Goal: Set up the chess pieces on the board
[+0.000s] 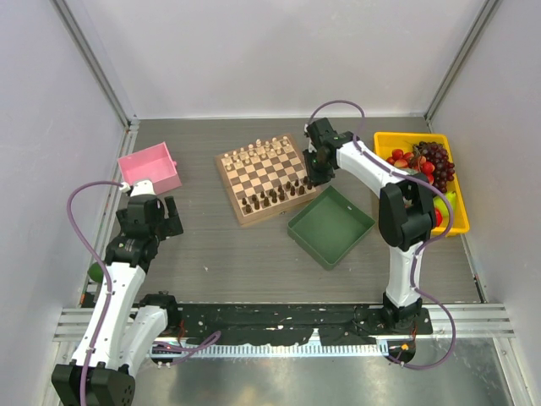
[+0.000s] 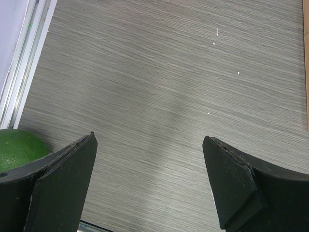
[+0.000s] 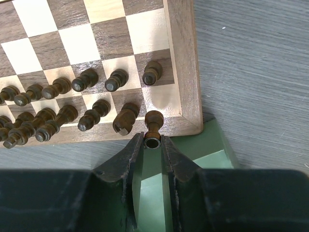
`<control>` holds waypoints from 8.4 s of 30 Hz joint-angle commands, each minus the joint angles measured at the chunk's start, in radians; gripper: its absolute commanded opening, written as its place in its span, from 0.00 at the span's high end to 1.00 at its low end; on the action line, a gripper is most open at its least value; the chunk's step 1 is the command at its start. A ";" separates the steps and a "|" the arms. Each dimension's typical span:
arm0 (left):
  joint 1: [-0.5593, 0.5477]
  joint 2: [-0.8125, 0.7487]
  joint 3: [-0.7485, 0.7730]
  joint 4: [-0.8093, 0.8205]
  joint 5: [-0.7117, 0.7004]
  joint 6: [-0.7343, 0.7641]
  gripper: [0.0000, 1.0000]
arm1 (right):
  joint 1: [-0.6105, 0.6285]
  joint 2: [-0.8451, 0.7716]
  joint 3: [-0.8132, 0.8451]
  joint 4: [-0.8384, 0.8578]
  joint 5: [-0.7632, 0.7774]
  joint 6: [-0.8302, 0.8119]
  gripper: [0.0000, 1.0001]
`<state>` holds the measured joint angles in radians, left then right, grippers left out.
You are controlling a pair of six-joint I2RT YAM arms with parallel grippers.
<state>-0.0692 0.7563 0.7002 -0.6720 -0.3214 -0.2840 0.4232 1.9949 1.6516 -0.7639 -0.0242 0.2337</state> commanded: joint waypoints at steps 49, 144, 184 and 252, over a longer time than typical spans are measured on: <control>0.005 0.017 0.047 -0.008 0.013 0.005 0.01 | -0.247 -0.338 -0.368 0.161 -0.055 0.053 0.52; -0.132 0.983 0.171 0.666 0.703 -0.420 0.72 | -0.259 -0.048 -0.417 0.471 -0.422 0.222 0.64; -0.155 0.808 0.036 0.715 0.677 -0.415 0.51 | -0.301 -0.136 -0.400 0.488 -0.379 0.220 0.56; -0.181 0.392 -0.054 0.439 0.339 -0.296 0.19 | -0.310 -0.493 -0.612 0.396 -0.321 0.138 0.44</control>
<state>-0.2512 1.2774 0.6121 -0.1139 0.1921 -0.6189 0.1158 1.6573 1.0328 -0.3363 -0.3744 0.4107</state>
